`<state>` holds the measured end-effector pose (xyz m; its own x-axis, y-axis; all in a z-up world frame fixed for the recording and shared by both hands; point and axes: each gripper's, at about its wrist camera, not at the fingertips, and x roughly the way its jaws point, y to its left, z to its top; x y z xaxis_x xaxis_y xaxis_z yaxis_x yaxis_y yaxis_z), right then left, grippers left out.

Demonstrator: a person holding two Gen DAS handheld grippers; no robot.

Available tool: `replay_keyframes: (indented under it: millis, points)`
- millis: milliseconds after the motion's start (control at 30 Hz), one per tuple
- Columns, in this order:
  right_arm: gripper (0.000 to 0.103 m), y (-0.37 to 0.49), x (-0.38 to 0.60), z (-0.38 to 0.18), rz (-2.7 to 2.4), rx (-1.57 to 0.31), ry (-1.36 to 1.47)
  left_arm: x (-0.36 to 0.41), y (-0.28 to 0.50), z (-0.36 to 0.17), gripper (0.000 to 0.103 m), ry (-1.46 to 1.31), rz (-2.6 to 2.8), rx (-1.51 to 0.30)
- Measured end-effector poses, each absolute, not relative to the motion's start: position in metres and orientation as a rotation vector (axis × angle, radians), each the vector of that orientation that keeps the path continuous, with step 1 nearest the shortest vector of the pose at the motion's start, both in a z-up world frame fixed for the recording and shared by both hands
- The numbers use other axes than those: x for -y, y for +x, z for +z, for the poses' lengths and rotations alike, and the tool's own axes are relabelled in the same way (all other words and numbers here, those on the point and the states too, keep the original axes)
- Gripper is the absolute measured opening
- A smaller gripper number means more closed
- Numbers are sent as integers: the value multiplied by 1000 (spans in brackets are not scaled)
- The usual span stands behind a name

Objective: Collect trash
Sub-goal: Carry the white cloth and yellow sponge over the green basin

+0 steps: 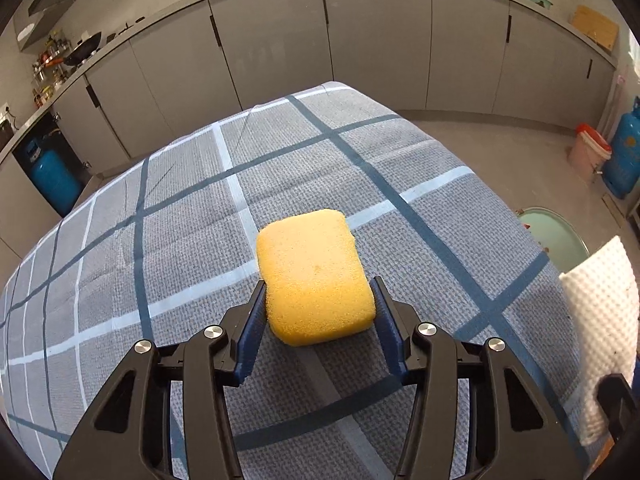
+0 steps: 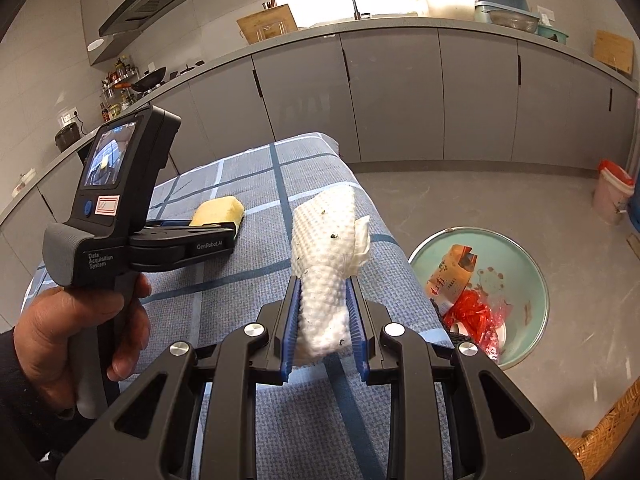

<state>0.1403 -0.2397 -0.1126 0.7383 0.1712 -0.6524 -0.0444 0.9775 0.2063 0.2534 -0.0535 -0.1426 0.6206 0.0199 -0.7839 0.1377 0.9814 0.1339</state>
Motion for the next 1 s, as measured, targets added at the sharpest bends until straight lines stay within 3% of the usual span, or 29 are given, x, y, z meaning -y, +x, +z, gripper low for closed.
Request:
replay_keyframes:
  millis: [1000]
  points:
    - [25, 117, 271, -82, 70, -640, 210, 82, 184, -67, 50, 225, -190, -750]
